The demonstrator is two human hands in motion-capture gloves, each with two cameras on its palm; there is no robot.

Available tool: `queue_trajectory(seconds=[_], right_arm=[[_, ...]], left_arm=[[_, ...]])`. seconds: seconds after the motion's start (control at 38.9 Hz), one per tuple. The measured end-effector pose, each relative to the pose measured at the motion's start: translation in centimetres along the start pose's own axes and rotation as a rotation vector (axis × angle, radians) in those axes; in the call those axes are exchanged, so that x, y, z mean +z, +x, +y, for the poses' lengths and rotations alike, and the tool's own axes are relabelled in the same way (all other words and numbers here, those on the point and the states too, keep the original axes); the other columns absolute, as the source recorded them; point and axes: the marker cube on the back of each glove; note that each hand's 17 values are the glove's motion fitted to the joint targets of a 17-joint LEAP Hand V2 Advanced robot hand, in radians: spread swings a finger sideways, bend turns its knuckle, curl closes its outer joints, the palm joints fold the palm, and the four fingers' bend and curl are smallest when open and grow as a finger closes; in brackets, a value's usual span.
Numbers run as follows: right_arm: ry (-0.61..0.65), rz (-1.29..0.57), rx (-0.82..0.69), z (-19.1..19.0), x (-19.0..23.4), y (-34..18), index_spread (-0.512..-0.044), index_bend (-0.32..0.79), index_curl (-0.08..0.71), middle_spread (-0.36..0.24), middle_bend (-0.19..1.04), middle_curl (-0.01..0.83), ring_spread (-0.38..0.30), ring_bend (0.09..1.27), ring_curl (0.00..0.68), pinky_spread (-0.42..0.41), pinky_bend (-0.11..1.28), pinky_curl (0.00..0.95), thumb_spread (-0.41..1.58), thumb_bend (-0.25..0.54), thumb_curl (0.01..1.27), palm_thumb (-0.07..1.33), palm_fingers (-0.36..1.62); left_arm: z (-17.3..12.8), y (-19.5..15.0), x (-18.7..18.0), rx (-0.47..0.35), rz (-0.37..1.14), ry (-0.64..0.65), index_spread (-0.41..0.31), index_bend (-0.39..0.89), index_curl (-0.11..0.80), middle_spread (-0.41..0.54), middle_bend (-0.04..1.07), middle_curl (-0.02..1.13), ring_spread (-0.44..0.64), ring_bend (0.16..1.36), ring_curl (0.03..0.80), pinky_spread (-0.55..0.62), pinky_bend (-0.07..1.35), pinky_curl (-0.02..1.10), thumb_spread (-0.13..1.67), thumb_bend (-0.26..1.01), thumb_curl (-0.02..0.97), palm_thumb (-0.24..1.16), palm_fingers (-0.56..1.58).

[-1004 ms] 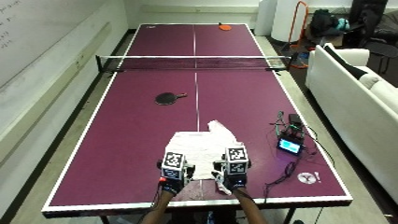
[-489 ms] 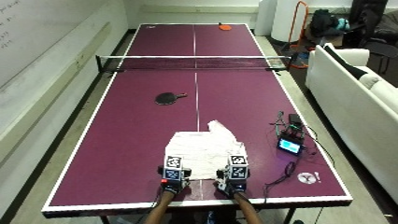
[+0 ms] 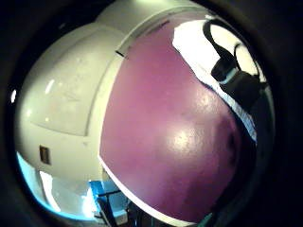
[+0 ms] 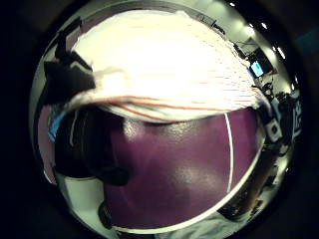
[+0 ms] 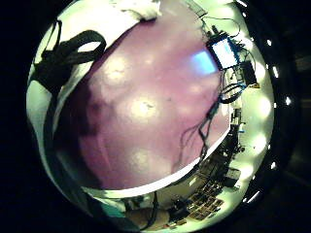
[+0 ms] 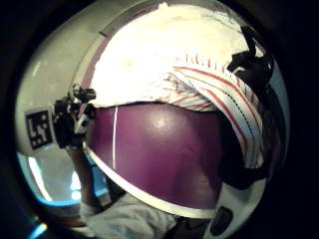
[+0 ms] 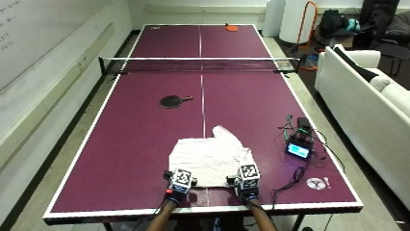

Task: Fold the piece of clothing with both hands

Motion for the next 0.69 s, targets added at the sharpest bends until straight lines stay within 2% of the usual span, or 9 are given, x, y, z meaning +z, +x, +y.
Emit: queue_trajectory(seconds=[0.08,0.15,0.23,0.26,0.31,0.33,0.41,0.51,0.69], right_arm=[[-0.012,-0.020,-0.040,0.2,-0.1,0.3,-0.351,0.41,0.346,-0.218,0.26,0.352,-0.184,0.45,0.290,0.053,0.27,0.281,1.29,0.169,0.31,0.76,0.82],[0.014,-0.024,-0.064,-1.9,2.2,1.8,-0.344,0.36,0.351,-0.241,0.28,0.363,-0.234,0.47,0.302,-0.002,0.26,0.284,1.29,0.185,0.31,0.81,0.95],[-0.009,-0.029,-0.115,-2.2,1.7,2.8,-0.340,0.24,0.340,-0.260,0.33,0.384,-0.281,0.54,0.327,-0.069,0.24,0.288,1.28,0.190,0.31,0.85,1.13],[-0.030,-0.033,-0.136,-1.6,0.7,2.9,-0.337,0.22,0.342,-0.265,0.33,0.389,-0.289,0.56,0.339,-0.086,0.24,0.295,1.28,0.191,0.31,0.86,1.16],[-0.062,-0.042,-0.178,-0.6,-1.5,2.7,-0.331,0.16,0.341,-0.266,0.36,0.404,-0.293,0.61,0.365,-0.117,0.26,0.313,1.27,0.191,0.31,0.88,1.24],[-0.069,-0.048,-0.196,-0.3,-2.5,2.6,-0.334,0.17,0.347,-0.271,0.34,0.402,-0.296,0.61,0.368,-0.126,0.26,0.316,1.26,0.189,0.31,0.89,1.21],[-0.062,-0.057,-0.237,-0.2,-5.5,2.2,-0.329,0.13,0.337,-0.273,0.38,0.419,-0.297,0.66,0.395,-0.156,0.27,0.330,1.25,0.178,0.31,0.90,1.28],[-0.026,-0.035,-0.218,-2.6,-8.7,1.9,-0.327,0.09,0.321,-0.272,0.38,0.428,-0.292,0.72,0.420,-0.234,0.35,0.358,1.23,0.166,0.30,0.92,1.34],[-0.025,-0.013,-0.101,-10.4,-10.0,1.1,-0.325,0.10,0.303,-0.268,0.40,0.442,-0.274,0.78,0.448,-0.328,0.47,0.390,1.22,0.147,0.29,0.95,1.35]], left_arm=[[-0.1,0.0,0.2,0.016,-0.010,0.051,-0.240,0.24,0.402,-0.216,0.21,0.34,-0.21,0.61,0.338,0.03,0.15,0.31,1.34,0.09,0.264,0.43,1.00],[1.5,-1.0,-3.6,0.024,-0.003,0.079,-0.270,0.24,0.413,-0.257,0.25,0.37,-0.27,0.60,0.344,-0.02,0.13,0.30,1.32,0.10,0.277,0.48,1.09],[0.9,-2.3,-8.0,0.051,0.052,0.246,-0.290,0.21,0.419,-0.302,0.36,0.41,-0.30,0.59,0.360,-0.06,0.12,0.30,1.31,0.10,0.287,0.52,1.16],[1.4,-2.6,-9.1,0.071,0.081,0.227,-0.295,0.20,0.421,-0.310,0.38,0.42,-0.31,0.59,0.363,-0.08,0.12,0.29,1.31,0.10,0.289,0.53,1.16],[4.0,-2.8,-10.4,0.114,0.141,0.046,-0.305,0.19,0.424,-0.324,0.41,0.44,-0.33,0.60,0.371,-0.10,0.13,0.29,1.30,0.11,0.293,0.55,1.19],[5.1,-3.0,-10.9,0.130,0.161,-0.036,-0.307,0.19,0.427,-0.330,0.41,0.44,-0.33,0.60,0.372,-0.11,0.13,0.29,1.30,0.10,0.294,0.56,1.18],[6.0,-3.8,-13.1,0.150,0.175,-0.125,-0.318,0.19,0.431,-0.344,0.44,0.46,-0.35,0.60,0.379,-0.14,0.14,0.30,1.29,0.10,0.297,0.59,1.21],[4.2,-4.9,-15.5,0.128,0.153,-0.117,-0.331,0.19,0.438,-0.365,0.48,0.48,-0.37,0.63,0.391,-0.18,0.14,0.30,1.27,0.09,0.296,0.61,1.25],[-1.3,-5.4,-15.7,0.034,0.076,-0.154,-0.344,0.19,0.453,-0.383,0.51,0.49,-0.39,0.67,0.412,-0.22,0.16,0.31,1.26,0.07,0.291,0.63,1.27]])
